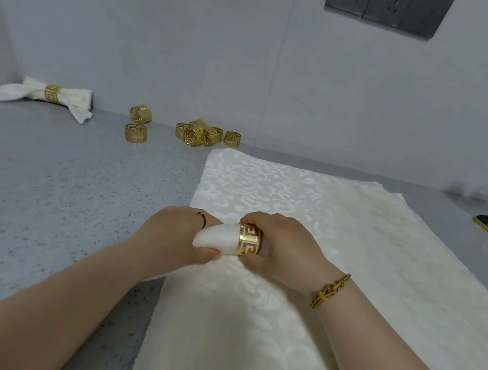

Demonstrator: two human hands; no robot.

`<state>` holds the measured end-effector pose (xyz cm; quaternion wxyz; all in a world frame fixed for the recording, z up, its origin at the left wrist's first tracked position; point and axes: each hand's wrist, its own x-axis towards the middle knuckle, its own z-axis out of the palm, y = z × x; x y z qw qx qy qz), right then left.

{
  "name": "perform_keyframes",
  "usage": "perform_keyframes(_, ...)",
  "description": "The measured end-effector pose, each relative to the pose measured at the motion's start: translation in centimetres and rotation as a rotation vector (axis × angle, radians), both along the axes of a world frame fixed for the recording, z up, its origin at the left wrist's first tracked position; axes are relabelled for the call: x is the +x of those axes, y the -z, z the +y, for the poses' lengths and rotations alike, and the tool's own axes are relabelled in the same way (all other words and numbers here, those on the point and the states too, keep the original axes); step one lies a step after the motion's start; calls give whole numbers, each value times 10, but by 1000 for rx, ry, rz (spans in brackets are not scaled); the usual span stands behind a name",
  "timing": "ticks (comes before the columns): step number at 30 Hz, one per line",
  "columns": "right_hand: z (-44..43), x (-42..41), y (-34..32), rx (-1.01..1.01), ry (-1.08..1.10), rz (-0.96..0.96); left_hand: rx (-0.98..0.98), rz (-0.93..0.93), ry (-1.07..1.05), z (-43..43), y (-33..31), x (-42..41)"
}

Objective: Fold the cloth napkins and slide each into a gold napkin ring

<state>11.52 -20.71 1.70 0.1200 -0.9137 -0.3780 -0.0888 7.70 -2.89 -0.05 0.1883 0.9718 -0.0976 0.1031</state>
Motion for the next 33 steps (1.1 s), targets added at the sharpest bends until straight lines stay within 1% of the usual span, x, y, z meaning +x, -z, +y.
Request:
perform_keyframes(2, -1, 1, 0, -5, 25, -9, 1, -23, -10, 0, 0, -2)
perform_keyframes(4, -3, 0, 1, 7, 64, -1, -8, -17, -69, 0, -1, -5)
perform_keyframes(7, -5, -1, 3, 26, 96, -20, -137, 4, -184, -5, -5, -12)
perform_keyframes(10, -6, -2, 4, 25, 100, -50, -245, 27, -223, -15, -7, -20)
perform_keyframes(12, -6, -1, 5, 20, 96, -58, -207, 125, -208, -20, -6, -26)
perform_keyframes(15, -6, 0, 6, 35, 71, -47, -12, 236, -226, -21, -9, -28)
perform_keyframes(17, -8, 3, 7, 51, 48, -25, 35, 204, -282, -22, -21, -25)
perform_keyframes(18, -9, 4, 7, 49, 40, -16, 28, 132, -299, -22, -26, -22)
perform_keyframes(19, -9, 5, 7, 39, 34, -9, 0, 44, -284, -22, -29, -18)
perform_keyframes(20, -9, 5, 6, 30, 29, 0, -71, -5, -246, -22, -30, -13)
perform_keyframes(21, -10, 5, 5, 28, 27, 14, -146, -9, -166, -24, -28, -7)
perform_keyframes(23, -16, 4, 1, 71, 54, 95, -266, 66, 1, -30, -21, 4)
perform_keyframes(25, -30, 3, -6, 197, 161, 274, -253, 121, 68, -38, -13, 8)
perform_keyframes(26, -39, 1, -7, 252, 230, 357, -217, 100, 71, -40, -8, 11)
perform_keyframes(27, -47, -1, -7, 272, 293, 399, -187, 68, 68, -41, -4, 13)
perform_keyframes(30, -60, -7, 2, 284, 419, 371, -180, 19, 47, -41, 0, 16)
perform_keyframes(33, -58, -12, 6, 304, 401, 325, -152, 1, 13, -39, 2, 16)
